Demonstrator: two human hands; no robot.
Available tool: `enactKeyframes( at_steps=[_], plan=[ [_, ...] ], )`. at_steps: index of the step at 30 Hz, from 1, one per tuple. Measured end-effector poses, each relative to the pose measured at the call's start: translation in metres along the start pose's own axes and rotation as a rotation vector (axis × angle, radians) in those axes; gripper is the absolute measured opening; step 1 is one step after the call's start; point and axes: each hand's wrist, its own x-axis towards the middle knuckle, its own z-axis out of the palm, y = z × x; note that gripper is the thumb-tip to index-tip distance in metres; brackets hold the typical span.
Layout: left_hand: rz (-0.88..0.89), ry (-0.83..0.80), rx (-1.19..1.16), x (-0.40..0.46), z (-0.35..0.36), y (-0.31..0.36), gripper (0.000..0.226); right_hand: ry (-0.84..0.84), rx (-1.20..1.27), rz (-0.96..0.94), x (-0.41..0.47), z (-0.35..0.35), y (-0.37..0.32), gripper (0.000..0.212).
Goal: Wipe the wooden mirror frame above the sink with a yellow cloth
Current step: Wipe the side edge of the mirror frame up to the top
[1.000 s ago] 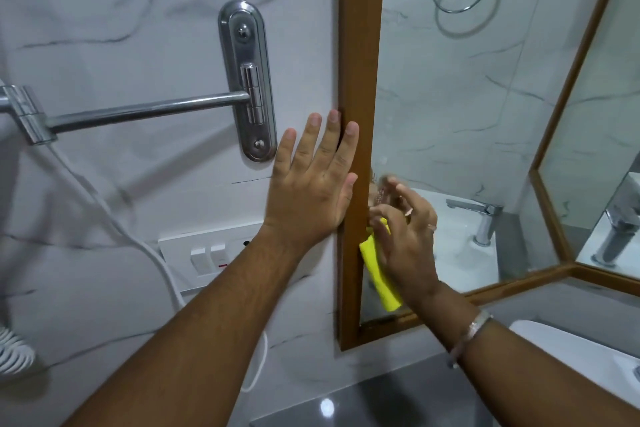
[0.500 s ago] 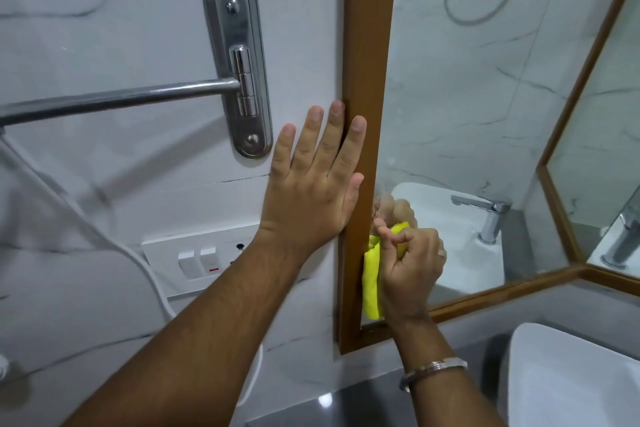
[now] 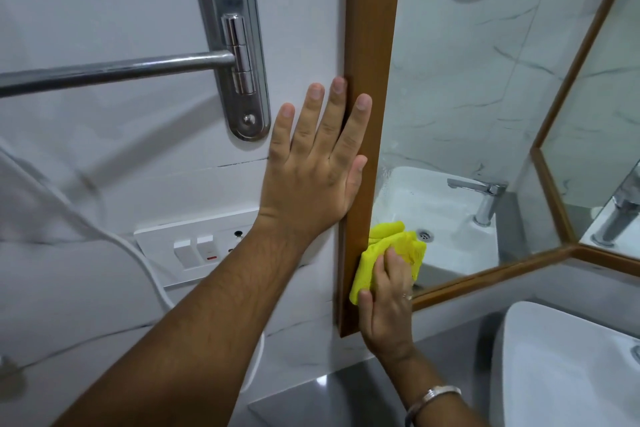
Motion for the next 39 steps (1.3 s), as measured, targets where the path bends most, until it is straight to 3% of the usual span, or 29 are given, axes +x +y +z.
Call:
enactKeyframes(
  at_steps=[3, 10, 16, 21, 25, 32, 36, 39],
  plan=[
    [0.002, 0.001, -0.007, -0.001, 0.0, 0.0, 0.062, -0.076, -0.102, -0.076, -0.004, 0.005, 0.009, 0.061],
    [0.006, 0.001, -0.019, 0.0, -0.001, 0.0, 0.063, -0.014, -0.087, -0.169, 0.111, -0.033, -0.007, 0.063],
    [0.01, 0.01, -0.021, -0.002, -0.001, -0.001, 0.067, -0.234, -0.156, -0.164, 0.012, -0.023, 0.019, 0.075],
    [0.026, 0.026, -0.022, -0.001, 0.0, -0.001, 0.066, -0.095, -0.145, -0.314, 0.118, -0.051, 0.002, 0.067],
    [0.029, 0.047, -0.028, -0.001, 0.001, -0.002, 0.064, 0.055, -0.15, -0.286, 0.164, -0.057, -0.016, 0.063],
    [0.01, 0.064, -0.066, 0.002, -0.003, -0.006, 0.065, -0.151, -0.228, -0.355, 0.081, -0.048, 0.02, 0.059],
    [0.023, 0.049, -0.092, 0.001, -0.011, -0.002, 0.067, -0.12, -0.232, -0.469, 0.154, -0.08, 0.002, 0.06],
    [-0.016, 0.097, -0.074, 0.021, -0.016, -0.002, 0.064, -0.011, -0.238, -0.439, 0.23, -0.106, -0.029, 0.054]
  ],
)
